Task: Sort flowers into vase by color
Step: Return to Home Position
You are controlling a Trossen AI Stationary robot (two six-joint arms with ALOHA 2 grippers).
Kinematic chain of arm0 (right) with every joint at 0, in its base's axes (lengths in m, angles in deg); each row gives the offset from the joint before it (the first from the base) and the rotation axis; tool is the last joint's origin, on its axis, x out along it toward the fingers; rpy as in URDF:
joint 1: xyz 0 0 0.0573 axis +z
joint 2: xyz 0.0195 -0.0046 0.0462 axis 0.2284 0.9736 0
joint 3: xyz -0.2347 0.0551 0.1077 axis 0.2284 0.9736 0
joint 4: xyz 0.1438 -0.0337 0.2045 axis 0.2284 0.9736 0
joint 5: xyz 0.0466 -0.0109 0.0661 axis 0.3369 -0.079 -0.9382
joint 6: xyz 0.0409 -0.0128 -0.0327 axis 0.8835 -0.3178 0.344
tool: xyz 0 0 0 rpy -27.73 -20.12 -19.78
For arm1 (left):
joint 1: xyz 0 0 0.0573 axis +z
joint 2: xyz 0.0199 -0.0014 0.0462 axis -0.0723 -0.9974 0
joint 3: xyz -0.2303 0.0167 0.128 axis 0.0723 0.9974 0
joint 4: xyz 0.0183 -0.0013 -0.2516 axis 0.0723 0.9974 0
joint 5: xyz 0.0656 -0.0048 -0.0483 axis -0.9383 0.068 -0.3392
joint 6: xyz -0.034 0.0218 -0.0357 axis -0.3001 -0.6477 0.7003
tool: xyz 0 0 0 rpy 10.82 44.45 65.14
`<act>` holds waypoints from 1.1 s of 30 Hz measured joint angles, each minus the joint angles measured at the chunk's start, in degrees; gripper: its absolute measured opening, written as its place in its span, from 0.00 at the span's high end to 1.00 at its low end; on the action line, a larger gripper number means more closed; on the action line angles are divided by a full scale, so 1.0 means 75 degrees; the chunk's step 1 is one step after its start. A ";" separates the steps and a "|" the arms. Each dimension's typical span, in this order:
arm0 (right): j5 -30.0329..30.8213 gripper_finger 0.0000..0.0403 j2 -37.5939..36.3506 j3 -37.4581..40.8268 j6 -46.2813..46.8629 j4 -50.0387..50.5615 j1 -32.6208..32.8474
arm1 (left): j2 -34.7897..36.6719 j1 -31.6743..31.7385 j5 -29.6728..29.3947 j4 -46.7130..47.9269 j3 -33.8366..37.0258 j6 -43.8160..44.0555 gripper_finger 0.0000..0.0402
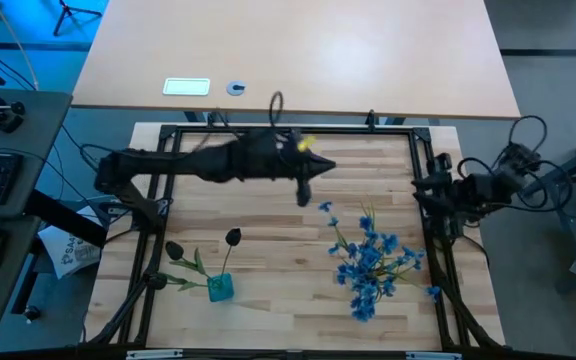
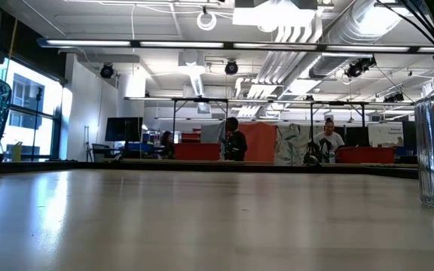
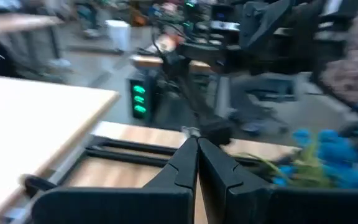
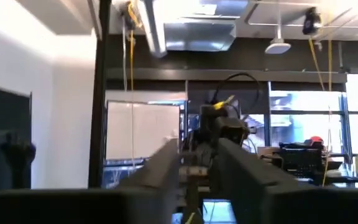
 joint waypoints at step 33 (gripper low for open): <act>-0.6047 1.00 0.2813 -0.2599 0.5017 0.4453 -0.6553 | 0.6721 0.1186 0.1345 -0.5748 0.9919 0.1418 1.00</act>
